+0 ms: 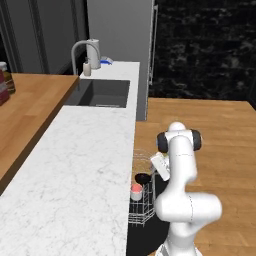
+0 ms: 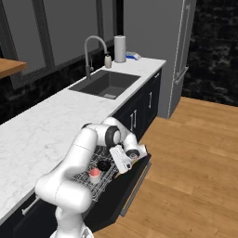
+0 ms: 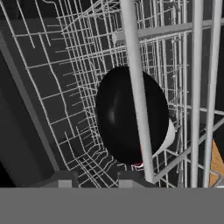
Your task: Pick up the cup and bowl from the counter, place them in the dishwasher, and close the dishwasher door.
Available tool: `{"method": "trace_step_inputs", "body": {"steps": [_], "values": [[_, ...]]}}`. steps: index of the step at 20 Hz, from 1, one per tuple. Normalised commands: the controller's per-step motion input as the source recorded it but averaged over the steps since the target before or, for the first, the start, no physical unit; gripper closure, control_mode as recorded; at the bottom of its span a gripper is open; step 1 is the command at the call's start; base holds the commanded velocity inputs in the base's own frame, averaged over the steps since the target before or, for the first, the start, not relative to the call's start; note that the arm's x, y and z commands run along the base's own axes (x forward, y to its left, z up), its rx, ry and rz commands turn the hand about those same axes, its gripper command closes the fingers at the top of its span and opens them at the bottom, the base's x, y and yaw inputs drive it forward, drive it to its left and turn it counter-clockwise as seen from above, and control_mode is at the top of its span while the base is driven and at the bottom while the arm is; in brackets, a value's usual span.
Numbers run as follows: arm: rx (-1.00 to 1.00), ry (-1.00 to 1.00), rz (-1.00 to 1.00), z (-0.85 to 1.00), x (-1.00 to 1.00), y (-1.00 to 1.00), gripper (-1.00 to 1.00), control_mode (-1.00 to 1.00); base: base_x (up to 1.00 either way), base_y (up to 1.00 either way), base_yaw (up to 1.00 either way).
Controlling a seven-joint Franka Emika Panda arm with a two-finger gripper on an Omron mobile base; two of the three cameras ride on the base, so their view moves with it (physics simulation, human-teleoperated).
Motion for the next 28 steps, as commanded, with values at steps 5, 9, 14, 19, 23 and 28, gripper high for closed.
{"method": "trace_step_inputs", "body": {"steps": [5, 9, 14, 19, 23, 28], "values": [[-0.06, -0.07, -0.04, 0.22, -0.45, 0.32, -1.00, -1.00, 0.00, 0.00, 0.00], [0.00, -0.26, -0.04, 0.45, -0.95, -0.15, -1.00, -1.00, 0.00, 0.00, 0.00], [0.00, -0.53, -0.07, 0.50, -1.00, 0.04, -1.00, -1.00, 0.00, 0.00, 0.00], [-0.03, -0.34, -0.12, 0.98, -0.96, 0.03, -1.00, -1.00, 0.00, 0.00, 0.00], [-0.01, -0.02, -0.07, 0.93, -0.78, -0.40, -1.00, -1.00, 0.00, 0.00, 0.00], [0.09, -0.01, -0.04, 0.53, -0.69, -0.68, -1.00, -1.00, 0.00, 0.00, 0.00]]}}
